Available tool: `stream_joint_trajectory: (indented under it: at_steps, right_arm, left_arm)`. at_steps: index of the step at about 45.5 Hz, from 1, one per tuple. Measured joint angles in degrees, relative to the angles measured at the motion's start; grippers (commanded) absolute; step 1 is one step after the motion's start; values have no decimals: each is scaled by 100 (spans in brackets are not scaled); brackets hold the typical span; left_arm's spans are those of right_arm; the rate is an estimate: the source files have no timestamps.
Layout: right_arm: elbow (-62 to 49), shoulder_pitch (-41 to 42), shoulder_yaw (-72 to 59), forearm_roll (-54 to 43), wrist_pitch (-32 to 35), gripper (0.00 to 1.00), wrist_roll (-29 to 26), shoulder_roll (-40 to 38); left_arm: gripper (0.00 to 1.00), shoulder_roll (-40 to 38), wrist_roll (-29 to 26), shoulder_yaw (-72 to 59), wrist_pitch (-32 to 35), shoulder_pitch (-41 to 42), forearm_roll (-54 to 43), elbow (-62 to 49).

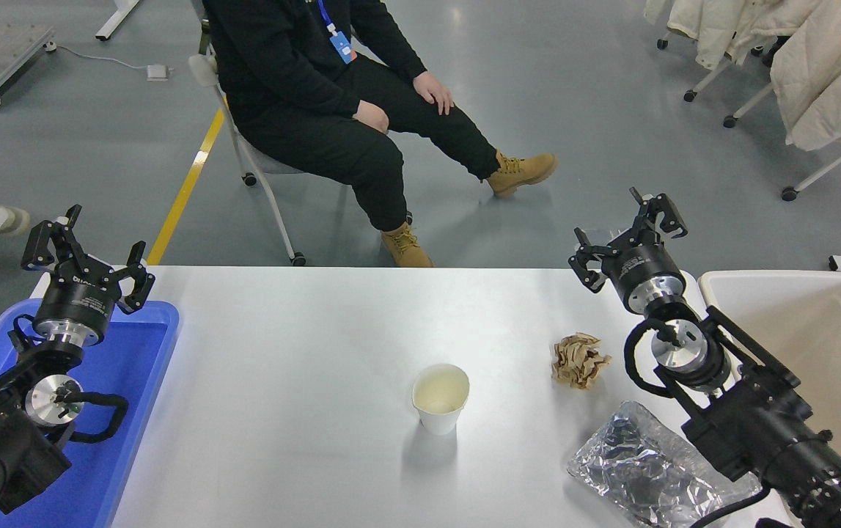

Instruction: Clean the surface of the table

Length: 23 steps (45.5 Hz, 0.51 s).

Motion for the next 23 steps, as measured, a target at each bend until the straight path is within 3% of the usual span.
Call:
stream_joint_trajectory:
  at_steps: [15,23]
  right_arm:
    - [770,433,-1849,-114,135,100,-2,-1393]
    - [1644,996,-3163,-988,154,100,-28,-2315]
  left_arm:
    - [100,-2,0,0,0,-5,0,-3]
    - [100,-1,0,0,-1,-5,3,-2]
